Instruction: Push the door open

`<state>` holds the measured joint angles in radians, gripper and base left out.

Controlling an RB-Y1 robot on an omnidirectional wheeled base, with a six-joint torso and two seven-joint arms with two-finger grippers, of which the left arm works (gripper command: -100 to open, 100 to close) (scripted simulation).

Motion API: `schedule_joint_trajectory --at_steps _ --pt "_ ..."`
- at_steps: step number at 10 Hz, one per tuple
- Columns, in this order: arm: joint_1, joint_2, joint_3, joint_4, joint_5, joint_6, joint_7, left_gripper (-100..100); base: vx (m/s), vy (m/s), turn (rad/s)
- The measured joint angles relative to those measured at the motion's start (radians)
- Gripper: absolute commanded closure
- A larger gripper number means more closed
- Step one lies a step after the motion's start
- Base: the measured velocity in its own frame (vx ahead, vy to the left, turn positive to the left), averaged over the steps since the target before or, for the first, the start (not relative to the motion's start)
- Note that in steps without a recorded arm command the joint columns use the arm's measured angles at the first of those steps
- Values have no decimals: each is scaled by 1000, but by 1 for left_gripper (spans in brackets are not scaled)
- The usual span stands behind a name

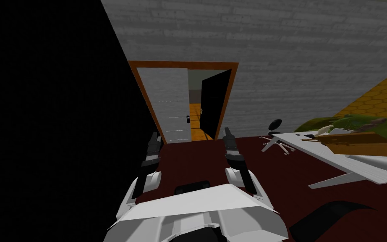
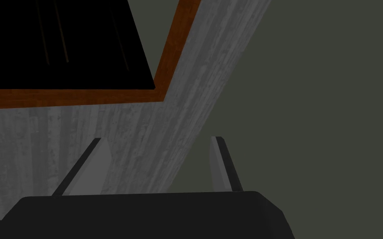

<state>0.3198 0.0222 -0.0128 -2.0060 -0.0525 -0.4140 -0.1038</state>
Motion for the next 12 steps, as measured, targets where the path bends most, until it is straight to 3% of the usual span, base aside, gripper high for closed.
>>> schedule_joint_trajectory --at_steps 4,10,12 --pt "-63 13 24 95 18 -3 -19 -100 98 2 -49" --pt "-169 36 72 286 54 -33 -49 -100 99 2 -58" --pt "-204 40 86 341 65 -34 -60 -100 96 -5 -60"
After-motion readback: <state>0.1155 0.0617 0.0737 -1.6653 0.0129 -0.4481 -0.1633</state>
